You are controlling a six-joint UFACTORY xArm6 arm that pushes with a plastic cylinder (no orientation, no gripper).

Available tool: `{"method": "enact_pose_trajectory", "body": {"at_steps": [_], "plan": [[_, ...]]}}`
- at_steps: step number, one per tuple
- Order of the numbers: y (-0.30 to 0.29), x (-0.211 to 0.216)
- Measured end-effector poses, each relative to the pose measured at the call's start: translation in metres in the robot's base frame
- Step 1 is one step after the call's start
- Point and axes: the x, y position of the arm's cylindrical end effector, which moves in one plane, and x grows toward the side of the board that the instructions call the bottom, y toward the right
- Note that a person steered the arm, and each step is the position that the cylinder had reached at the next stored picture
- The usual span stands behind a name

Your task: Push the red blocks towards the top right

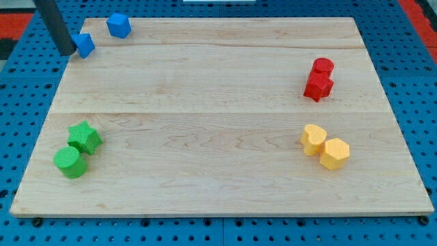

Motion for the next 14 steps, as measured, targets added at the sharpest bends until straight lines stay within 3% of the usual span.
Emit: {"method": "enact_pose_trajectory", "body": {"at_steps": [2,3,4,5,7,10,13,14], "plan": [[0.021,-0.029],[0.051,-0.016],[0.092,0.033],[0.196,0.046],[0.364,0.126],[0.477,0.144],[0.492,0.113],[0.497,0.137]]}}
